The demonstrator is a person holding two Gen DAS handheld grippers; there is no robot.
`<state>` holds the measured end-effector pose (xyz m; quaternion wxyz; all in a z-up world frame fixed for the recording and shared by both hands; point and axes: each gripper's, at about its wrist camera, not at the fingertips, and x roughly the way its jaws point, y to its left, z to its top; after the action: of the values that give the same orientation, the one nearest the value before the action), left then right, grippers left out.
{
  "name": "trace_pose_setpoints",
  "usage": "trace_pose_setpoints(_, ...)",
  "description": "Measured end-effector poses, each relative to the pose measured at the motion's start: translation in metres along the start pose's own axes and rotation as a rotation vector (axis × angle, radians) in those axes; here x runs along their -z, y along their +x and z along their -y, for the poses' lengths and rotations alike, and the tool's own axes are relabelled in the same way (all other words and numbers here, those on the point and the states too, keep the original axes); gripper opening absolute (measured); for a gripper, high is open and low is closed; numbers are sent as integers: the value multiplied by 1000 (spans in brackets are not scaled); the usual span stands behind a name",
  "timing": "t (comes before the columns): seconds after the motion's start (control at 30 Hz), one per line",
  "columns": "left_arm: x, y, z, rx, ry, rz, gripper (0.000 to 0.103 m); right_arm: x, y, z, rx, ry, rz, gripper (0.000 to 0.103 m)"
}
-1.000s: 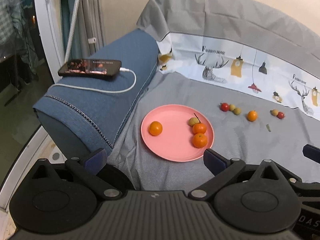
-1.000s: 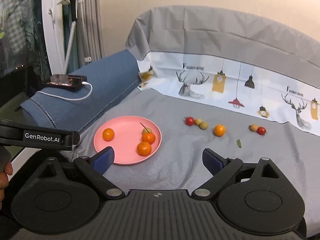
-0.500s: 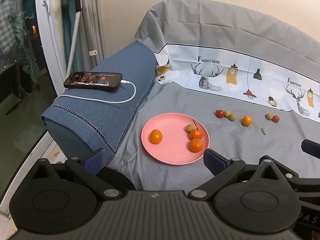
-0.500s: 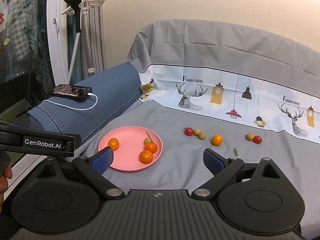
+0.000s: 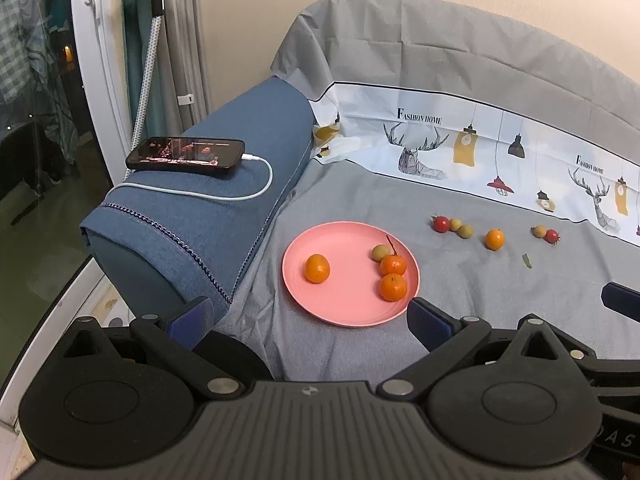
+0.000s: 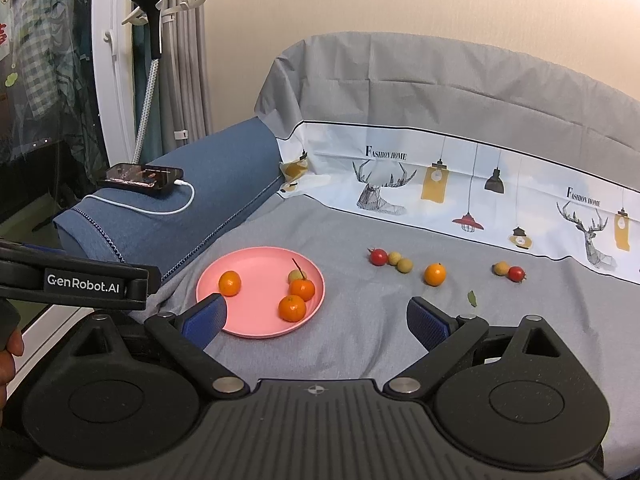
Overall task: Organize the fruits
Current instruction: 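Lift both open tools away from the pink plate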
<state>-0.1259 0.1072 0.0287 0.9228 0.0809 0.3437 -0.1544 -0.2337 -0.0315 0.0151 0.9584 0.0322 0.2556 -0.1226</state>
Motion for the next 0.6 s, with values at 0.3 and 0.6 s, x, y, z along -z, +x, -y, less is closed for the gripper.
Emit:
trace_pose_setpoints(0.3,1,6,0,-1,2,-19,103,1,8,1,-10,5,-21,97)
trace_pose_setpoints(0.6,2,17,3,-11,15,-54,103,6,18,7,-29,31,-51,98)
